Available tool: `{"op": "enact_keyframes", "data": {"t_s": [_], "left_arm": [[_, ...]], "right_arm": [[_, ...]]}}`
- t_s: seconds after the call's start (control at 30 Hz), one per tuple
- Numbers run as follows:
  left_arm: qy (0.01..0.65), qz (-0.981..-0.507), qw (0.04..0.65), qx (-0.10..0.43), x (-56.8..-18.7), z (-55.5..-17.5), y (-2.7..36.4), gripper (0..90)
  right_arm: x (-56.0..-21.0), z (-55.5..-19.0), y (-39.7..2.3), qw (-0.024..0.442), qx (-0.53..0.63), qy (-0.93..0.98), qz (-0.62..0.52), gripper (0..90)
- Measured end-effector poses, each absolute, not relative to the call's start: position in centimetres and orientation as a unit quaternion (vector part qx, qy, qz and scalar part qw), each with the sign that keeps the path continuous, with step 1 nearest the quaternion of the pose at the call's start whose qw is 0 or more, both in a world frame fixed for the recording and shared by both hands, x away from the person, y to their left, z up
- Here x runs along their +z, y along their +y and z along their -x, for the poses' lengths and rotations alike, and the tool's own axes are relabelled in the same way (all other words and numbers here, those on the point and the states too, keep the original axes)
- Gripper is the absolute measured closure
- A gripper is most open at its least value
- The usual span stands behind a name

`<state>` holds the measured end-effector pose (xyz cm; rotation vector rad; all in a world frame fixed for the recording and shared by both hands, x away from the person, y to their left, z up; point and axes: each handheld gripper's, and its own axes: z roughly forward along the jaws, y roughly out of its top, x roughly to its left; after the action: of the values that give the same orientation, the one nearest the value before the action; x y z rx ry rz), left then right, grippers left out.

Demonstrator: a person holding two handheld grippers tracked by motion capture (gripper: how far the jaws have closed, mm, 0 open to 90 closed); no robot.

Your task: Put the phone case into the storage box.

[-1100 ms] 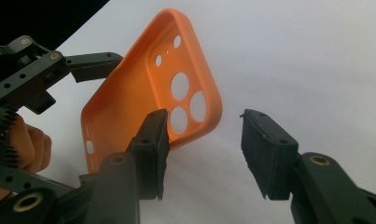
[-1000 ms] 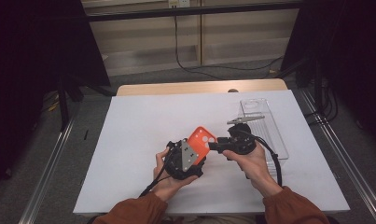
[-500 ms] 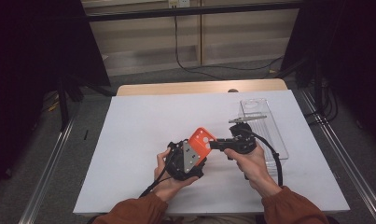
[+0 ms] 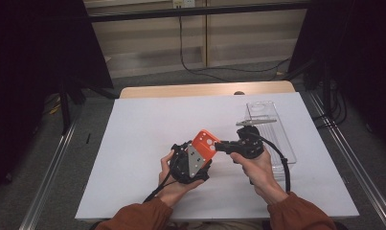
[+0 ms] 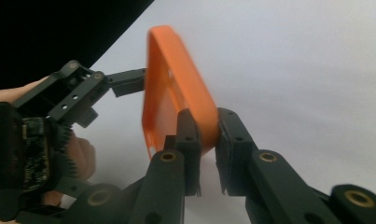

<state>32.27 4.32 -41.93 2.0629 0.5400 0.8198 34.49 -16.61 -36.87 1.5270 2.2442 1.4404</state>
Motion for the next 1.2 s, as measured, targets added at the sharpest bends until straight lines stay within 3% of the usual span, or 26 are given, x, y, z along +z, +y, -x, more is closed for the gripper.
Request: {"op": "enact_keyframes", "data": {"t_s": [0.47, 0.9, 1.2], "left_arm": [[0.223, -0.807, 0.453, 0.306, -40.9, -32.2, 5.2, 7.8], [0.296, -0.798, 0.465, 0.241, -40.6, -34.1, 7.3, 5.1], [0.298, -0.786, 0.496, 0.217, -40.3, -34.4, 8.8, 3.5]], "right_arm": [[-36.0, -34.2, -16.8, 0.07, 0.486, 0.729, -0.477, 80.4], [-35.4, -34.4, -18.5, 0.102, 0.492, 0.716, -0.485, 80.4], [-34.9, -34.4, -19.1, 0.123, 0.493, 0.716, -0.478, 80.4]]}}
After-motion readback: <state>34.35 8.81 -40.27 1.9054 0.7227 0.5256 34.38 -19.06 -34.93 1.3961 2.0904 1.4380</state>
